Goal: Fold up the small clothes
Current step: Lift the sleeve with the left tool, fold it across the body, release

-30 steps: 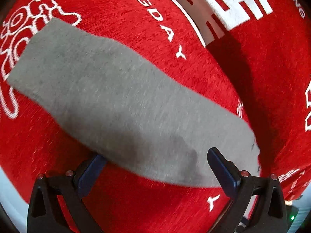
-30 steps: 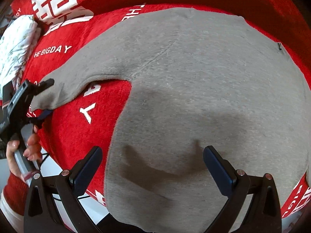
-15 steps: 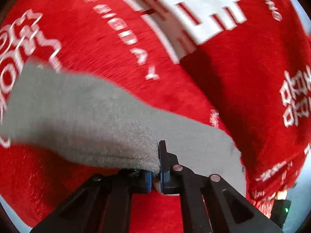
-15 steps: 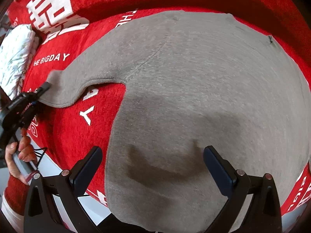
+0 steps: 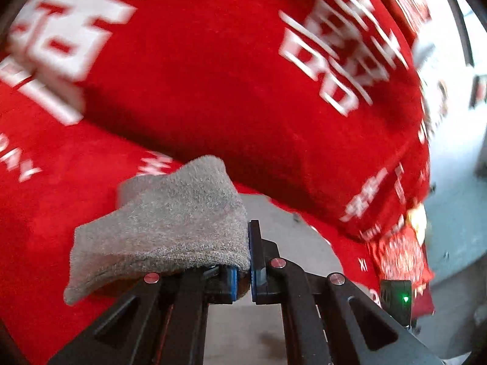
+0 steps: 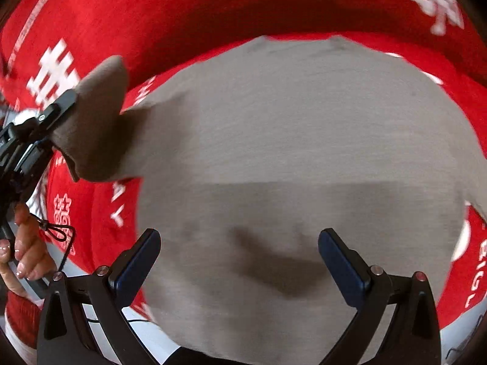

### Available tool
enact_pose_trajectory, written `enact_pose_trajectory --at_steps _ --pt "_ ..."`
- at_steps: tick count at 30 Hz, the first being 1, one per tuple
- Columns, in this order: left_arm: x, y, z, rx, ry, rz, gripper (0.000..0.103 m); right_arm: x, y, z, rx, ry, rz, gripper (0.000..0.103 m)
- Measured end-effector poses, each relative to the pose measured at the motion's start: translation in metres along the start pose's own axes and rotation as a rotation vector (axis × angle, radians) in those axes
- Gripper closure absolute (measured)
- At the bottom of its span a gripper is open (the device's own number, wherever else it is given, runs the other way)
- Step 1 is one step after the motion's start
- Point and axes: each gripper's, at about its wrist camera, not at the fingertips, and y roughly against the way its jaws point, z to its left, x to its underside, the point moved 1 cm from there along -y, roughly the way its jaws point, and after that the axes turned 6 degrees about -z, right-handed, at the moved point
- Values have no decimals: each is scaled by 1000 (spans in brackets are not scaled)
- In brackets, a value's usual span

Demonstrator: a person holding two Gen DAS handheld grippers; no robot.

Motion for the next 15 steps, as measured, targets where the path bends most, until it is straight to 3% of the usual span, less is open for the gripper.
enact_pose_trajectory --at_steps 7,11,15 --pt "40 -115 -117 6 -184 172 96 -8 19 -106 46 -145 -19 0" --pt "79 -180 -148 -102 -275 286 96 -4 17 -157 62 -220 -11 0" --pt "113 -217 -151 -221 -331 379 96 -3 11 -183 41 -272 6 0"
